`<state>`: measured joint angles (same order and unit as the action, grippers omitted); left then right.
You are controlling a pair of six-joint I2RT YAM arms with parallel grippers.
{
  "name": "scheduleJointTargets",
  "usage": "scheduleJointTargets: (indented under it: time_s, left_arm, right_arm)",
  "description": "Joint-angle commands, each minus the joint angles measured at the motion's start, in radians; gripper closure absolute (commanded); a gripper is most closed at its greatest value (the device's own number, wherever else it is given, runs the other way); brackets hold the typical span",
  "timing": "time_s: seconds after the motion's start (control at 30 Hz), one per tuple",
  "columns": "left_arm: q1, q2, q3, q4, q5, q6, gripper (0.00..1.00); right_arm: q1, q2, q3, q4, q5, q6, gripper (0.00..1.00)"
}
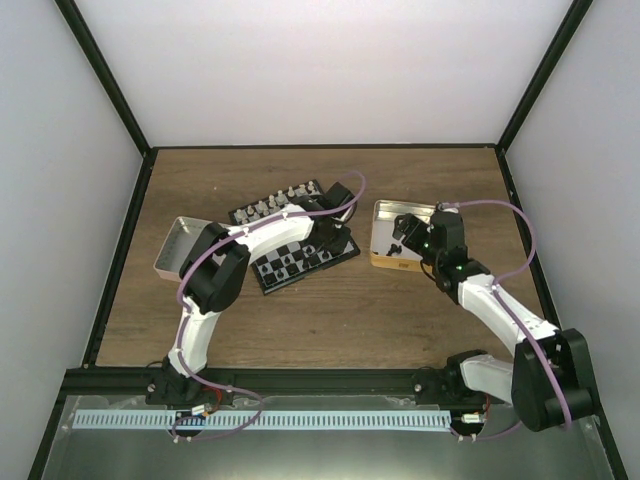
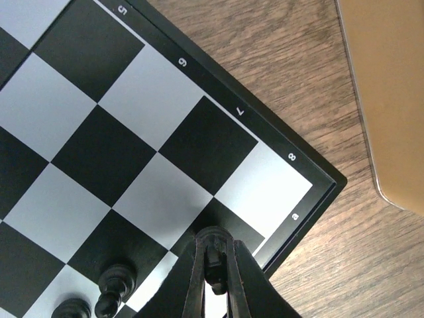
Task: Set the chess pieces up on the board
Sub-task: Adjust the chess piece on the chessboard, then adjust the storage box at the center of the board.
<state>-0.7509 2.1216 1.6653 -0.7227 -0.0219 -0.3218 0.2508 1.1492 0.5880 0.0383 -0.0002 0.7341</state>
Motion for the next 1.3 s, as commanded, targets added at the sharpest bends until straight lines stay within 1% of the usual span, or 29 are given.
scheduleJointTargets:
  time_s: [0.0, 0.13, 0.33, 0.53, 0.8, 0.93, 1.03, 1.1, 1.27]
  left_arm:
    - [-0.003, 0.004, -0.003, -0.03, 0.015, 0.024, 0.91]
    - [-0.006, 0.01, -0.003, -0.034, 0.026, 0.027, 0.91]
    - [-0.006, 0.012, 0.001, -0.032, 0.037, 0.03, 0.88]
    - [-0.007, 0.019, 0.019, -0.04, 0.047, 0.036, 0.82]
    - [-0.006, -0.003, 0.066, -0.045, 0.035, 0.029, 0.7]
    - [-0.005, -0.056, 0.091, -0.014, 0.017, 0.022, 0.64]
    - [-0.005, -0.12, 0.074, 0.027, -0.021, 0.009, 0.62]
    - [-0.004, -0.178, 0.032, 0.064, -0.048, 0.001, 0.6]
    - [0.005, -0.358, -0.145, 0.166, -0.128, -0.011, 0.55]
  right_arm:
    - [-0.002, 0.012, 0.007, 0.021, -0.005, 0.007, 0.1]
    - [-0.002, 0.016, 0.009, 0.02, -0.009, 0.01, 0.1]
    - [-0.002, 0.016, 0.011, 0.015, -0.009, 0.01, 0.1]
    - [-0.003, 0.019, 0.014, 0.01, -0.01, 0.01, 0.1]
    - [-0.003, 0.04, 0.042, -0.009, -0.019, 0.013, 0.1]
    - [-0.002, 0.094, 0.102, -0.052, -0.015, 0.017, 0.1]
    - [-0.002, 0.172, 0.174, -0.093, -0.001, 0.017, 0.11]
    - [-0.003, 0.235, 0.237, -0.133, 0.023, 0.027, 0.11]
    - [-0.006, 0.395, 0.413, -0.21, 0.084, 0.084, 0.1]
